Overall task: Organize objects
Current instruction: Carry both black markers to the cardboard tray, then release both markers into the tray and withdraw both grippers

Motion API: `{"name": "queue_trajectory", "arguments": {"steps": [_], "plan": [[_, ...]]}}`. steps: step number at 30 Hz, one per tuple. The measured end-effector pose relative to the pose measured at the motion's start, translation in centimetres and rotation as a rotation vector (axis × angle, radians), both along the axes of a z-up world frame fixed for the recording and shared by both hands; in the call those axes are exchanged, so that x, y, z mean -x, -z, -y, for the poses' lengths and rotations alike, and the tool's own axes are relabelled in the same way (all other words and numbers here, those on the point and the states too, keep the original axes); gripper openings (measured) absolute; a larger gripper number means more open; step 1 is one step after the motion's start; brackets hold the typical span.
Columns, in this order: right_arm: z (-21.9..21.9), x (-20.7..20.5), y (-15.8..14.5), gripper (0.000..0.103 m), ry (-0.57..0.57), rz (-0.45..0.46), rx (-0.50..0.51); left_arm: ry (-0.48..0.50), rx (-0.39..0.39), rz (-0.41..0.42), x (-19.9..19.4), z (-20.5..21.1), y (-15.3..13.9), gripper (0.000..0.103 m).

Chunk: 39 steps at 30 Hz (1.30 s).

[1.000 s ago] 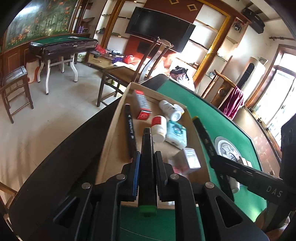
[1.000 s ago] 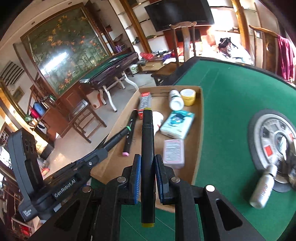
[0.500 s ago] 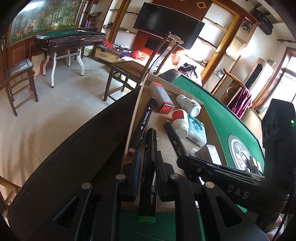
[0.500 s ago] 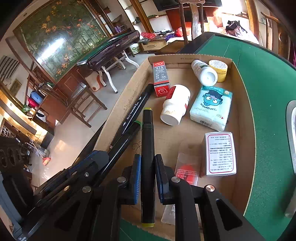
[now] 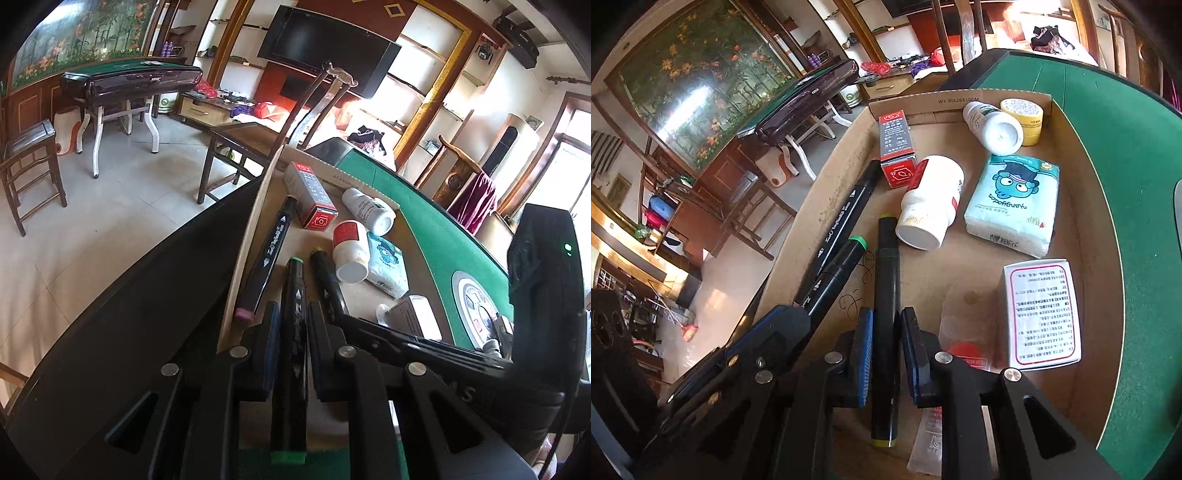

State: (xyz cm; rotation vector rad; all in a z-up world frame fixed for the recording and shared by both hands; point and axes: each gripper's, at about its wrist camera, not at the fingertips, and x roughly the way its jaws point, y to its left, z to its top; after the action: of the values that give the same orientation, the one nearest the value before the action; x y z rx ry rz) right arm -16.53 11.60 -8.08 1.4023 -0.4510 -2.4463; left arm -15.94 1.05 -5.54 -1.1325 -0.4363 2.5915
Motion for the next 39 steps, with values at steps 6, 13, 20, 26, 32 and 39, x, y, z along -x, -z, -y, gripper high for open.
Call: {"name": "queue_trajectory", "arguments": {"steps": [6,13,20,26,32,39], "plan": [[-0.9,-1.6,-1.2,0.019,-0.003,-0.035,-0.003,0.024,-0.020,-0.012,-0.5,-0.6,-0.6,0.015],[-1.3,-3.2,-2.7,0.019,-0.006,-0.067,0.007,0.021,-0.023,-0.032,-1.7,-1.0,-1.8,0.032],[-2.7,-4.8,-3.4,0.040,0.016,-0.083,0.026,0.007,-0.022,-0.044,-2.8,-1.1,-2.7,0.046],[-4.7,-6.3,-3.7,0.052,0.028,-0.097,0.062,0.037,-0.010,-0.059,-4.2,-2.6,-3.6,0.055],[-10.2,-9.6,-4.5,0.059,0.085,-0.155,0.054,0.147,0.036,-0.087,-6.2,-7.1,-4.9,0.057],[-24.2,-14.2,-6.3,0.066,0.333,-0.225,-0.059,0.304,0.068,-0.083,-8.2,-14.2,-5.2,0.061]]}}
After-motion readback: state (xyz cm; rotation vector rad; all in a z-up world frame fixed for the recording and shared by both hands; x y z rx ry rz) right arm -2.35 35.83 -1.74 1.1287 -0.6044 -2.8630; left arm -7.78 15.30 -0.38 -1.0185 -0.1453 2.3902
